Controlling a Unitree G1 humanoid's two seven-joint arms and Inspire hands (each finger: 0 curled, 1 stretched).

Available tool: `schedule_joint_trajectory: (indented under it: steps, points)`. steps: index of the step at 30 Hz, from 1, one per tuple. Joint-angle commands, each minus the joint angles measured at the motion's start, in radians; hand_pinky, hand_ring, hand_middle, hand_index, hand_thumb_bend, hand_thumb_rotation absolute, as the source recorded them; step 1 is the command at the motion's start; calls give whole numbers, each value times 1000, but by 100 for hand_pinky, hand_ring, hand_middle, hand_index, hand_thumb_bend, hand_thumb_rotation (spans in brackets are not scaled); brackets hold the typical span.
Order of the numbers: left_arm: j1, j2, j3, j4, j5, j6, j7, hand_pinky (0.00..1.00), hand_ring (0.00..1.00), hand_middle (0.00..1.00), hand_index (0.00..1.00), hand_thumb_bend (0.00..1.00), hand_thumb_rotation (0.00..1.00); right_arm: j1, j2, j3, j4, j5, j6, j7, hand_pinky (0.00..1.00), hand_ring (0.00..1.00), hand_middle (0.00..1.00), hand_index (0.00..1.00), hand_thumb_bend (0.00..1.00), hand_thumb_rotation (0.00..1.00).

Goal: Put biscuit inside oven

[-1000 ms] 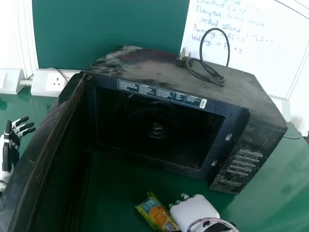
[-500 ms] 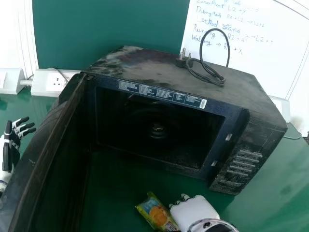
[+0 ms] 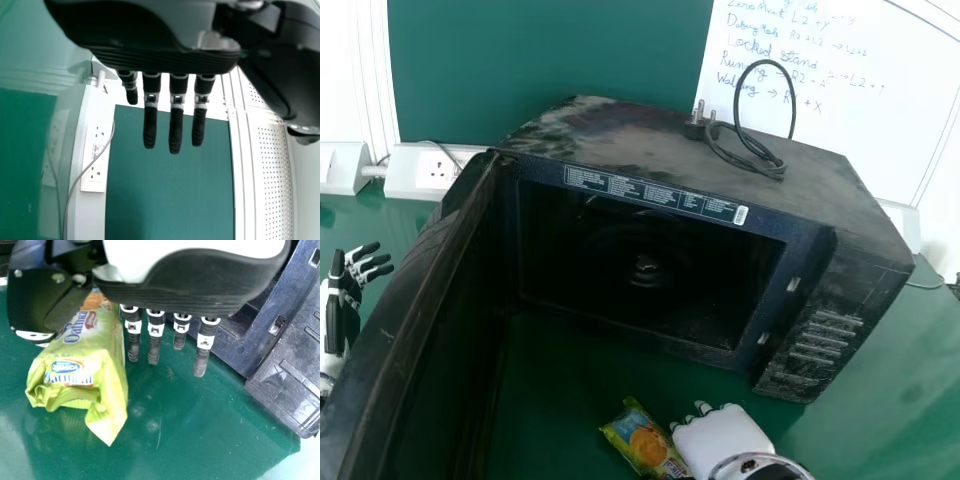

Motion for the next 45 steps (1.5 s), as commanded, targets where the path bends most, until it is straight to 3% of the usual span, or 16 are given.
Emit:
schedule_joint_trajectory:
  steps: [1,11,16,17,23,25,30,39,45]
  points:
    - [6,0,3,-11,-6,4,-3,63,66,67,72,57,55,29,-17,8,43,8,-6,33,78,87,89,89,72,39]
    - [5,4,3,-6,8,-7,-2,63,66,67,72,56,57,15,-9,32,69,-1,11,54,81,89,91,90,83,36]
    - [7,2,3,-19,2,7,1,63,66,67,72,58,57,7,-13,45,92,-24,16,56,80,89,91,90,79,38]
    - [7,2,3,-19,5,5,2,63,66,67,72,58,57,5,-13,50,99,-27,17,59,81,89,92,90,83,40]
    - [4,4,4,-16,6,4,2,63,67,67,72,56,56,1,-3,76,110,-54,24,58,83,90,92,91,81,33]
    - [4,4,3,-17,7,6,3,63,67,68,72,55,57,-2,-2,86,109,-66,22,62,84,90,92,92,82,37]
    - [2,3,4,-14,5,4,3,62,66,67,72,56,56,2,20,104,110,-89,37,73,87,92,94,92,98,47]
    - [6,2,4,-21,2,9,4,63,66,68,72,56,56,23,47,159,123,-197,28,49,86,91,92,90,100,40]
    - [6,-1,2,-31,6,17,12,62,66,67,72,57,56,32,48,178,134,-204,24,48,86,91,93,90,100,36]
